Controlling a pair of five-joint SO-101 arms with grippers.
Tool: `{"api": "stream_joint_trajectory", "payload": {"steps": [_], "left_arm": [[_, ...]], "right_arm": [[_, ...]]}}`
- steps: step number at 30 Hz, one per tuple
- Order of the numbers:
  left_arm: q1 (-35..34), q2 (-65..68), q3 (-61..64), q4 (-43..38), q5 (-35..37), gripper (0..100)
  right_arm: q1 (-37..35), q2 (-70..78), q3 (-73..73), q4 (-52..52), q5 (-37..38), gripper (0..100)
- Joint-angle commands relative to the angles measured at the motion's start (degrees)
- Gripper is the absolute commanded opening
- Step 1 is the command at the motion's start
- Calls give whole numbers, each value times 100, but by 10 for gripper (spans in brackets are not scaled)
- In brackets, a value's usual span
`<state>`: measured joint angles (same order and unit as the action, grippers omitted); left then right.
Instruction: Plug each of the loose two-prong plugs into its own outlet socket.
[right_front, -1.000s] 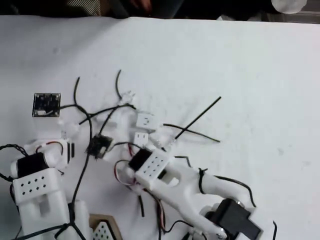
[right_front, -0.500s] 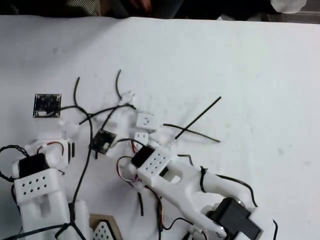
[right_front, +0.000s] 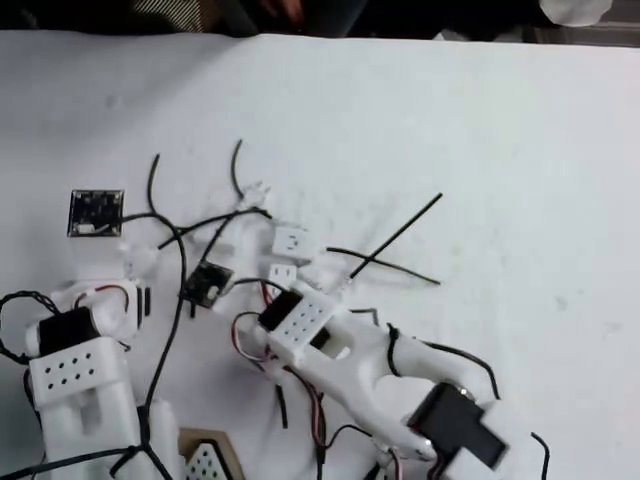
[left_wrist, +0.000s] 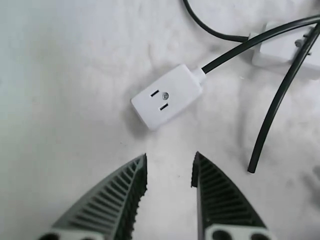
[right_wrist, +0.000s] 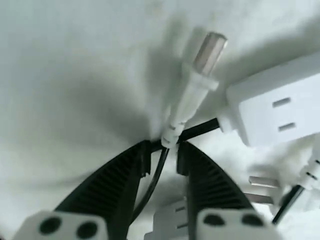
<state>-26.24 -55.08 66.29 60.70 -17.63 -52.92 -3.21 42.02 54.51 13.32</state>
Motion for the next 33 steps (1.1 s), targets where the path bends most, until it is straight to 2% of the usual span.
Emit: {"api": "stream_joint_trajectory", "payload": {"steps": [1, 8, 15, 24, 33], "left_arm": [[4, 22, -35, -105, 53, 162], [4, 22, -26, -105, 53, 160], [4, 22, -26, -105, 53, 160], [13, 22, 158, -484, 53, 160], [13, 22, 158, -484, 53, 160]], "right_arm": [[48, 101, -290, 171, -44, 17], [268, -673, -703, 1103, 9, 18], [1358, -1947, -1591, 2229, 941, 18], [2809, -2018, -3455, 4022, 1521, 18], [4505, -2009, -3640, 4277, 2391, 18]]}}
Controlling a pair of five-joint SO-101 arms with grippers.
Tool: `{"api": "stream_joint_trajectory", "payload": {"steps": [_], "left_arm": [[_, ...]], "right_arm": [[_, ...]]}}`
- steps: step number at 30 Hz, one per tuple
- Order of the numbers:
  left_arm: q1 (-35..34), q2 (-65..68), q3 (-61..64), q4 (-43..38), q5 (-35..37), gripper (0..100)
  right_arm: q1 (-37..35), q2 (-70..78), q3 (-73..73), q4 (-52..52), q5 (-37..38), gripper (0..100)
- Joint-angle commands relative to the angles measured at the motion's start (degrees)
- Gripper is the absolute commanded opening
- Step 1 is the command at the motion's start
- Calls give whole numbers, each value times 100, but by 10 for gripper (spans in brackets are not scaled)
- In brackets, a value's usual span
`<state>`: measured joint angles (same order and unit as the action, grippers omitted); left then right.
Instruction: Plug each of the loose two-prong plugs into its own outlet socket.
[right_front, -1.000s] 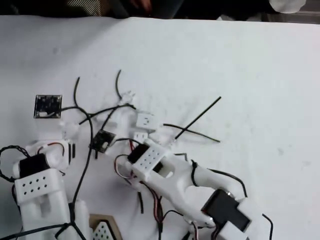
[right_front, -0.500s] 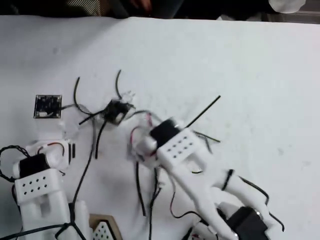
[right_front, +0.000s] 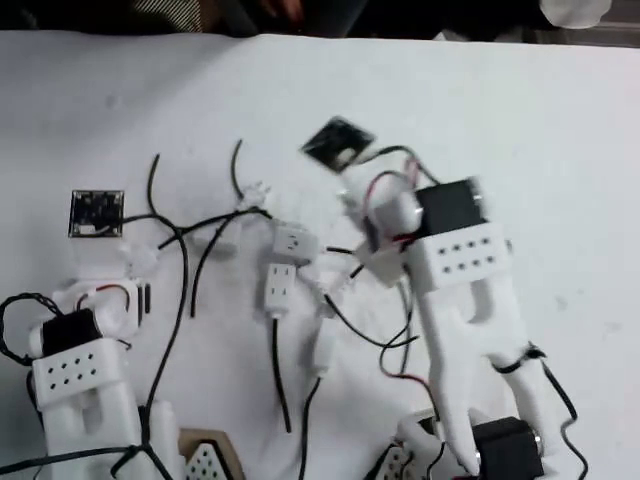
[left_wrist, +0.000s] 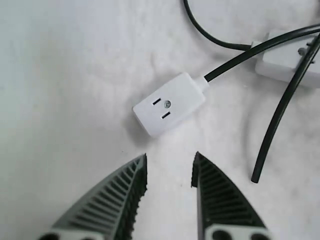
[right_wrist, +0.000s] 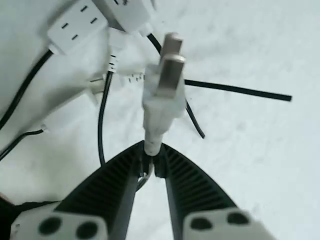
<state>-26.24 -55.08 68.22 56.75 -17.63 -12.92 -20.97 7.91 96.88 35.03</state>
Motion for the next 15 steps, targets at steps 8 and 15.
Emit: {"api": "stream_joint_trajectory", "payload": {"steps": [8, 15], "left_arm": [[13, 22, -35, -88, 53, 160], [13, 22, -35, -79, 53, 160]], "right_arm": [[1420, -224, -211, 22, -536, 18], [1842, -224, 440, -4, -2127, 21]]}}
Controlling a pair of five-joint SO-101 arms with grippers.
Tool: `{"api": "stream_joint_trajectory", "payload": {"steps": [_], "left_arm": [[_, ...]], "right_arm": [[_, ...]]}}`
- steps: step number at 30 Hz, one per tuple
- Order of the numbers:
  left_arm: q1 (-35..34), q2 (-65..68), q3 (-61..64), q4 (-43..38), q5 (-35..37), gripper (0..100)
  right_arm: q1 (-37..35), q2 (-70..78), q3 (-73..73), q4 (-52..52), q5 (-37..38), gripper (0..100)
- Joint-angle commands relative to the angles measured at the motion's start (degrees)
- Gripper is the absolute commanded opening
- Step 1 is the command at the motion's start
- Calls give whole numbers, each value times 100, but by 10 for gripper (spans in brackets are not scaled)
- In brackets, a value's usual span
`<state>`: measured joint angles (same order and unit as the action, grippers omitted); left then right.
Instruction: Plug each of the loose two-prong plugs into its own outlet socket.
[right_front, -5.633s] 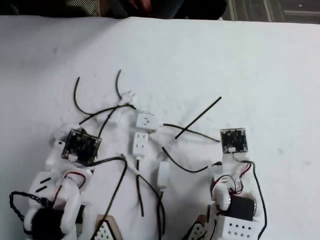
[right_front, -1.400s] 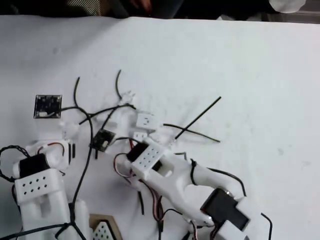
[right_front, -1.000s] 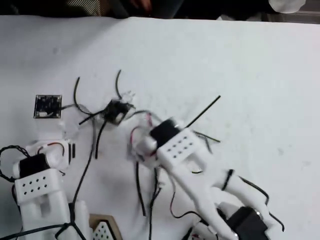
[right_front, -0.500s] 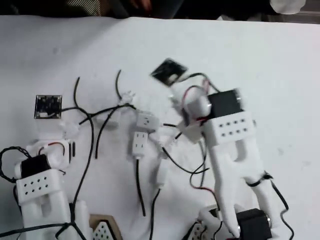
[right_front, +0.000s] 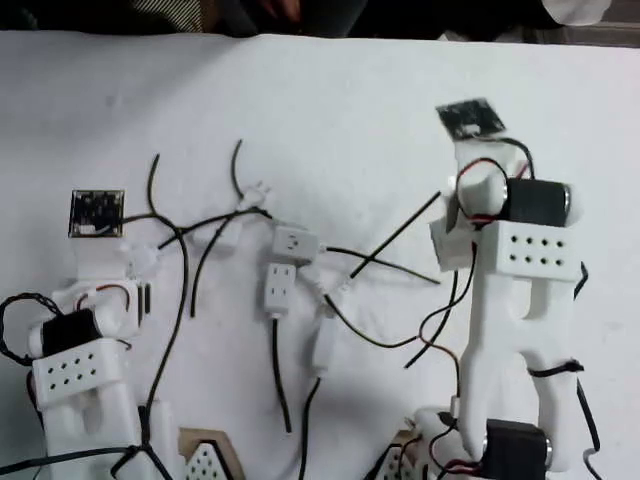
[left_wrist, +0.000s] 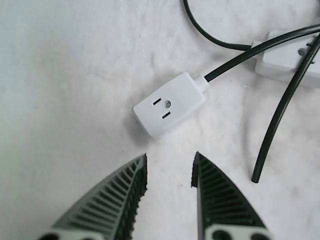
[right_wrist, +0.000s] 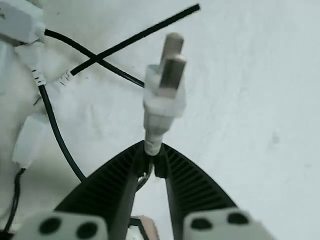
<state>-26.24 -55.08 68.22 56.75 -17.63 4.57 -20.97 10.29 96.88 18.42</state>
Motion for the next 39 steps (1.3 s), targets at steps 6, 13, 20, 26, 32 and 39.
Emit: {"api": "stream_joint_trajectory", "payload": {"steps": [6, 13, 20, 26, 32, 39], "left_arm": [[13, 22, -26, -79, 53, 161], [13, 31, -26, -79, 53, 161], [13, 31, -26, -79, 53, 161], [13, 40, -26, -88, 35, 161], [13, 31, 88, -229, 26, 161], [13, 31, 88, -237, 26, 161]], "right_arm": [[110, -242, 580, -22, -721, 22], [101, -277, 607, -31, -712, 130], [84, -286, 580, 84, -668, 400], [119, -259, 598, -66, 1503, 403], [576, -224, 738, -312, 2708, 341], [936, -233, 1565, -954, 2646, 278]]}}
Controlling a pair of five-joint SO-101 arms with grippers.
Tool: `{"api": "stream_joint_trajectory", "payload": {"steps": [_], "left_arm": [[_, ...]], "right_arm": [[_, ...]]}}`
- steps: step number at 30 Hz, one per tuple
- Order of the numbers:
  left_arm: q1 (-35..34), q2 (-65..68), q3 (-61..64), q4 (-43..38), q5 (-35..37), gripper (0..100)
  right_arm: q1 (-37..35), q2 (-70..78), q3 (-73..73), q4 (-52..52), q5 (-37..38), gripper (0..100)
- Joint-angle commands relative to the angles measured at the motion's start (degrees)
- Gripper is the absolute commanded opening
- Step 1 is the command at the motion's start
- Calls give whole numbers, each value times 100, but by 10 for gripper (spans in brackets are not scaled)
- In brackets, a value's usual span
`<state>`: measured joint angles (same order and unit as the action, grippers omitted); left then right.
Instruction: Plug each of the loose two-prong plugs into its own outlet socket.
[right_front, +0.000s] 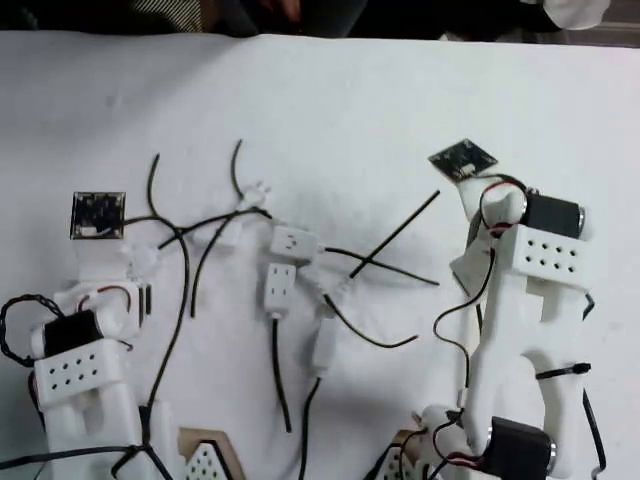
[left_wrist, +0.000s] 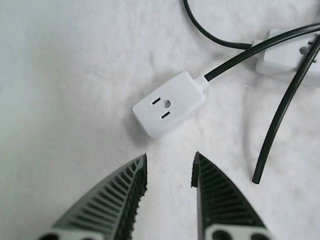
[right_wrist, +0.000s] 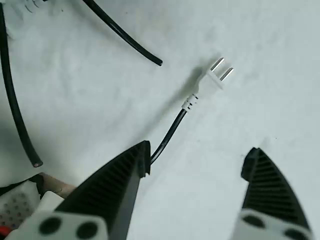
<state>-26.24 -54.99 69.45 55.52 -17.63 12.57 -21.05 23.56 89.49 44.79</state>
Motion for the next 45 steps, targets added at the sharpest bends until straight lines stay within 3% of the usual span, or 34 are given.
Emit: {"api": "stream_joint_trajectory", "payload": {"steps": [1, 9, 15, 20, 22, 34, 40, 45], "left_arm": [[13, 22, -35, -114, 26, 161], [13, 22, -35, -114, 44, 161], [13, 22, -35, -114, 44, 161], [22, 22, -35, -132, 53, 161], [22, 22, 26, -229, 53, 161], [22, 22, 149, -431, 53, 161], [22, 22, 149, -431, 53, 161], [22, 22, 158, -431, 53, 161]], "right_arm": [[154, -224, 352, -277, -141, 278], [119, -215, 932, -1376, -1679, 279], [-356, -215, 1952, -2413, -1855, 277], [-479, -268, 2119, -2466, -1767, 276], [-286, -268, 1996, -2492, -1125, 276], [769, -268, 1793, -2571, 4457, 276], [1059, -277, 1820, -3626, 6189, 276], [1200, -215, 2013, -3952, 7015, 276]]}}
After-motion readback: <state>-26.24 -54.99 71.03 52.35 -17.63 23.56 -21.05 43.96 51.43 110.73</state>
